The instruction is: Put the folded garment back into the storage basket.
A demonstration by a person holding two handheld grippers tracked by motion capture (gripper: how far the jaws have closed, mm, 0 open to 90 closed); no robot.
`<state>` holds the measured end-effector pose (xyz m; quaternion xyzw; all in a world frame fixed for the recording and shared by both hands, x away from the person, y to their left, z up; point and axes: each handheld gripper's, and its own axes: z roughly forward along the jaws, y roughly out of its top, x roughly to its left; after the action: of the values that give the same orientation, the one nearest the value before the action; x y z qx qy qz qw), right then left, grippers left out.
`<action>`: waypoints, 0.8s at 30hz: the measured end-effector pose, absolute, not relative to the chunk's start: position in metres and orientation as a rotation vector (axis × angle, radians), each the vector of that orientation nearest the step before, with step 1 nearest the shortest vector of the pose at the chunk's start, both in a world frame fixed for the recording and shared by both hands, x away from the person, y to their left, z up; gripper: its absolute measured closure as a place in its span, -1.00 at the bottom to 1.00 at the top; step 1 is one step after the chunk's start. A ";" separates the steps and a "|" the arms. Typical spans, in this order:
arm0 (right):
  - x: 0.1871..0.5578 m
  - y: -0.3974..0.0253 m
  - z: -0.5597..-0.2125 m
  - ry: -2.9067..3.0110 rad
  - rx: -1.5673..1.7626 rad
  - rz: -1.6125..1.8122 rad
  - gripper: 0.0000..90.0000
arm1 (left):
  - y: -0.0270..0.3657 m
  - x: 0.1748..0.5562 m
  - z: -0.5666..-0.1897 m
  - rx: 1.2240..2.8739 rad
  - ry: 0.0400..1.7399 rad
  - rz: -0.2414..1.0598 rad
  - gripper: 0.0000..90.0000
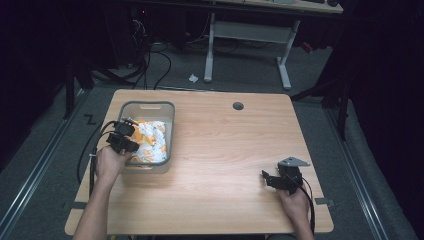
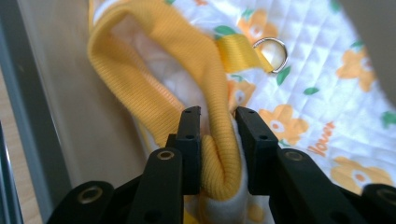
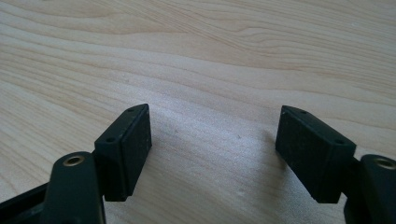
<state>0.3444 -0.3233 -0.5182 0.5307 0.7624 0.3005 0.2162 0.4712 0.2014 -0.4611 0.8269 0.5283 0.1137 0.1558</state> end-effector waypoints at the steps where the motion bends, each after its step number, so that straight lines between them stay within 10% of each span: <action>1: 0.344 -0.323 -0.518 2.113 1.471 0.833 -0.40 | 0.203 0.472 -0.464 2.362 1.525 0.322 0.61; 24: 0.344 -0.323 -0.518 2.113 1.471 0.833 -0.40 | 0.202 0.449 -0.436 2.065 1.404 0.517 -0.16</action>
<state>0.3444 -0.3233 -0.5182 0.5307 0.7624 0.3007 0.2162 0.4490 0.2021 -0.4365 0.7747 0.5266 0.1939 0.2916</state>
